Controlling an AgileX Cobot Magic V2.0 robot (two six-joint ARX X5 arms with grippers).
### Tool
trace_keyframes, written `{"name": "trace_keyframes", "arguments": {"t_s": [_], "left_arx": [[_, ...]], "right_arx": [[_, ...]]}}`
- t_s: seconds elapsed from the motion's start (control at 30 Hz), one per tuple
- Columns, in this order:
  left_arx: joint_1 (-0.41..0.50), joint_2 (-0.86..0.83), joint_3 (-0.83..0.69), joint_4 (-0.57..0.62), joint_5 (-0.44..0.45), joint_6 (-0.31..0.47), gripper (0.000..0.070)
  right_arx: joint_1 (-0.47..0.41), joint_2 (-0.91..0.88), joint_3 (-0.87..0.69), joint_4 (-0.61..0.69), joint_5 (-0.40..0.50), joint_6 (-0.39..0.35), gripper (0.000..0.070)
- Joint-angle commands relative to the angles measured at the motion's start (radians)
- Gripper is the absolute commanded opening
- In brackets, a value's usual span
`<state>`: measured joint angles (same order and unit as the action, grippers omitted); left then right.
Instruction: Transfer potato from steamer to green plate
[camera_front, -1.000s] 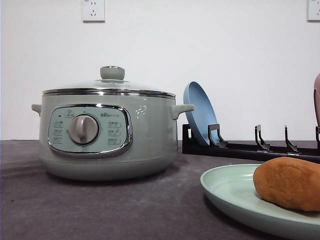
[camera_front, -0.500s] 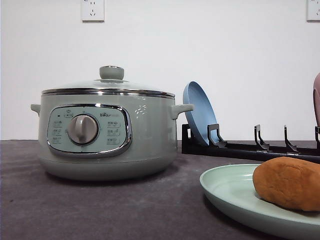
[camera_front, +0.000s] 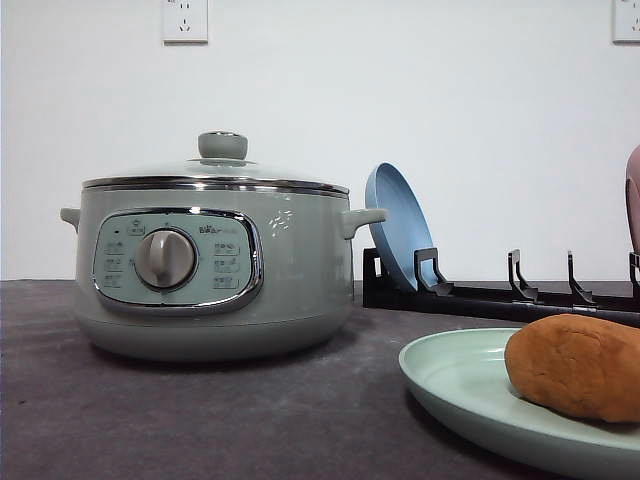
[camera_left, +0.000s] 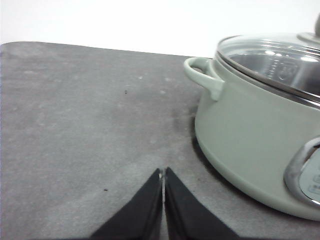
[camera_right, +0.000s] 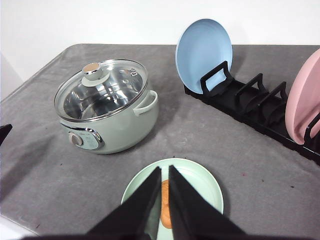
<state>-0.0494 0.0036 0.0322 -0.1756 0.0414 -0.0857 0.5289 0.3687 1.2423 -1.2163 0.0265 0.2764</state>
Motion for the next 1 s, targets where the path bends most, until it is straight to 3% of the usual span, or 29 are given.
{"name": "trace_keyframes", "arguments": {"t_s": [0.0, 0.97], "left_arx": [[-0.01, -0.001, -0.02, 0.009, 0.005, 0.025, 0.0], [-0.029, 0.0, -0.02, 0.017, 0.005, 0.024, 0.0]], "right_arx": [[0.005, 0.001, 0.016, 0.011, 0.0, -0.003, 0.0014], [-0.015, 0.0, 0.015, 0.011, 0.0, -0.003, 0.0013]]}}
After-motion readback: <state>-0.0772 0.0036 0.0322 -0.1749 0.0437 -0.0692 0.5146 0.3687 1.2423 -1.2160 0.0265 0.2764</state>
